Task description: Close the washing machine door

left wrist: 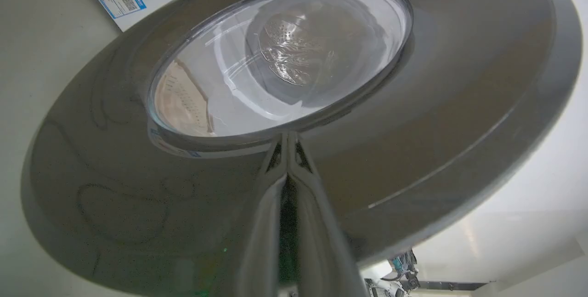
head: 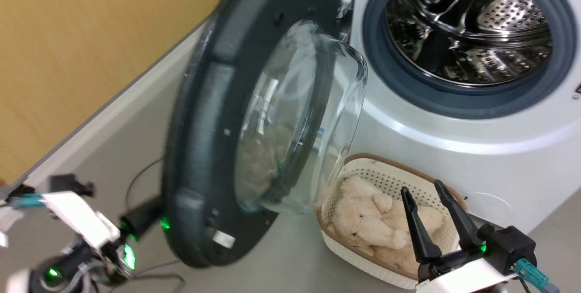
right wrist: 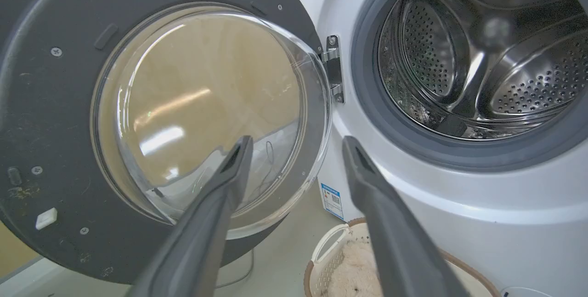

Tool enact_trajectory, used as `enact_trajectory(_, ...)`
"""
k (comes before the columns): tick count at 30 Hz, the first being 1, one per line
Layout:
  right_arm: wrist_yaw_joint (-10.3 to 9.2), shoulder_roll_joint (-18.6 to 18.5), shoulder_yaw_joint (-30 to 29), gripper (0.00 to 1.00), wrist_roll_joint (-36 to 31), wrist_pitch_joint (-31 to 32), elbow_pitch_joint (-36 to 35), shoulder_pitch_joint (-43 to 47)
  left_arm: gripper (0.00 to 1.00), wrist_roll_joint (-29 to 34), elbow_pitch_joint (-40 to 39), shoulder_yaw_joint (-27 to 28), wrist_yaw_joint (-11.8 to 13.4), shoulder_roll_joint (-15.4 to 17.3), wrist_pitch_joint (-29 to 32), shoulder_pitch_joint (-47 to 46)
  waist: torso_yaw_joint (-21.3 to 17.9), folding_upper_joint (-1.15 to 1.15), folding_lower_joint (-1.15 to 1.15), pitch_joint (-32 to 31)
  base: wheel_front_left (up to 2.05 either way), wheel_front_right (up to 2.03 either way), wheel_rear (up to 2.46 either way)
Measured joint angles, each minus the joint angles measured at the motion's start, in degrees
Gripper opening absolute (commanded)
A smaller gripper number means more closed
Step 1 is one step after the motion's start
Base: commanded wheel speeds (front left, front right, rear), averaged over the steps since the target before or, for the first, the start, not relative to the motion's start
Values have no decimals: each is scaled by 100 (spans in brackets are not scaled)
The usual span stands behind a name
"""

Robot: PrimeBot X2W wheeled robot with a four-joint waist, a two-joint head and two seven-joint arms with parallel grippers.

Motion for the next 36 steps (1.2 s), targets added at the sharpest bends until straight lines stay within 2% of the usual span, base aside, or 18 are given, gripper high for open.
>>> enact_trajectory(5,0,32,-102,100,1,0,7,54,0,-54,-675,-279,198,-310,205,489,-213,0,0,-63,0,0,0)
enact_trajectory(10,0,58,-179,100,-3,-1,2,130,0,-201,-1137,-601,224,-554,115,853,-558,0,0,-97,0,0,0)
enact_trajectory(16,0,63,-274,100,-14,0,-10,222,0,-444,-1377,-1243,243,-676,-187,1184,-1085,0,0,-104,0,0,0)
enact_trajectory(27,0,62,-250,100,-21,-1,-103,206,0,-894,-1172,-2157,34,-693,-1419,1291,-2349,0,0,72,0,0,0)
enact_trajectory(29,0,66,-277,100,-21,0,-130,196,0,-1015,-1020,-2314,-44,-698,-1778,1156,-2730,0,0,164,0,0,0)
enact_trajectory(36,0,82,-312,100,-21,-1,-188,137,0,-1203,-499,-2416,-129,-698,-2910,525,-3601,0,0,402,0,0,0)
